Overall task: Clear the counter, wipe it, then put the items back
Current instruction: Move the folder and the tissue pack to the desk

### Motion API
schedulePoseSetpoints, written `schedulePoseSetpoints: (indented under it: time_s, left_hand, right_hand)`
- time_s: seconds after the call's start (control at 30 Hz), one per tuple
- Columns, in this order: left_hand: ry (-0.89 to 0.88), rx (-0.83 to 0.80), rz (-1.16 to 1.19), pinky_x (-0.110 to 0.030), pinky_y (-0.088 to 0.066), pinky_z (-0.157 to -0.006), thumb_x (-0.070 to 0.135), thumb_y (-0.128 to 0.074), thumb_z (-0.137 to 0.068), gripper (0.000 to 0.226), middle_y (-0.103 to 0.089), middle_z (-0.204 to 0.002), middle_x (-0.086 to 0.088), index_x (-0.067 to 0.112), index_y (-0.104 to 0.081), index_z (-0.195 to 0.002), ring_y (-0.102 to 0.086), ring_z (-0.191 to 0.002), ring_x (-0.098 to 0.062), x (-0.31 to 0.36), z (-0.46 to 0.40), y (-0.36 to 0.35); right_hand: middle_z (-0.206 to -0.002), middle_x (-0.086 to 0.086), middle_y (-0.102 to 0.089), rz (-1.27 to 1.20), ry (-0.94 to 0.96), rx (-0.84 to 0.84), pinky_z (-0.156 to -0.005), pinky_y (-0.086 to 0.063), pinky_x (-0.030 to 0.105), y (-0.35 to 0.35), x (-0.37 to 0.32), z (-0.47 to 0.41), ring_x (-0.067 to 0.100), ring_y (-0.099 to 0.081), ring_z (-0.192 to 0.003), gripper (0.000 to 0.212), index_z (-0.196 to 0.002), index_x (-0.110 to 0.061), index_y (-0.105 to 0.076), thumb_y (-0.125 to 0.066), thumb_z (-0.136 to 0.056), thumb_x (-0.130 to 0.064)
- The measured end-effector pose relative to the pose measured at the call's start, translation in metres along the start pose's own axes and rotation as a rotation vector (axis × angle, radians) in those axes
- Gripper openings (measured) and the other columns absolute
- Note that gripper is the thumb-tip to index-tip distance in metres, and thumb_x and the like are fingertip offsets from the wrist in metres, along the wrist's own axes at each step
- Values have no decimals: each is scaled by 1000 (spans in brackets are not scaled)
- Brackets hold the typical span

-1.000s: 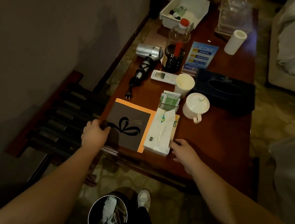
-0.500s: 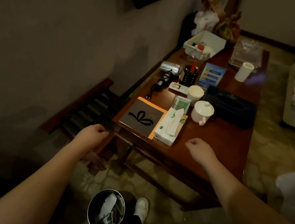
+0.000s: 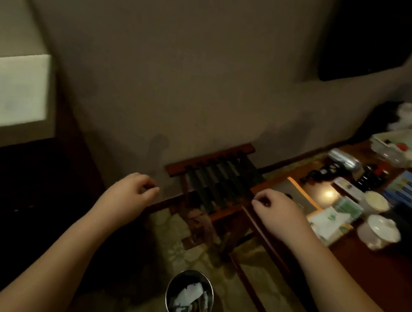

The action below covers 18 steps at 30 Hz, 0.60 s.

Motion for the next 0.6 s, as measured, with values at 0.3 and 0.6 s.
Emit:
schedulePoseSetpoints:
  time_s: [0.3, 0.6]
  left_hand:
    - [252, 321, 222, -28, -52, -81, 32, -54, -95, 14, -57, -105, 11, 30, -61, -107, -57, -94, -5, -114, 126, 115]
    - [366, 613, 379, -20, -45, -66, 31, -56, -94, 9, -62, -96, 14, 38, -62, -93, -59, -85, 2, -243, 241, 191]
  right_hand:
    - [-106, -16, -52, 82, 477, -177, -71, -43, 16, -94, -208, 25, -1, -52, -87, 25, -115, -30, -59, -49, -95, -41]
    - [-103, -24, -52, 35, 842, -418, -66, -41, 11, -200, -382, 90, -9, -51, -88, 20, -113, -40, -55, -49, -94, -46]
Point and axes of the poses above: each hand's wrist, its own z-axis away from the middle knuckle, its own y-axis out of the back of the hand, x = y × z, the point moved 5 cm from there along -z, towards the middle knuckle
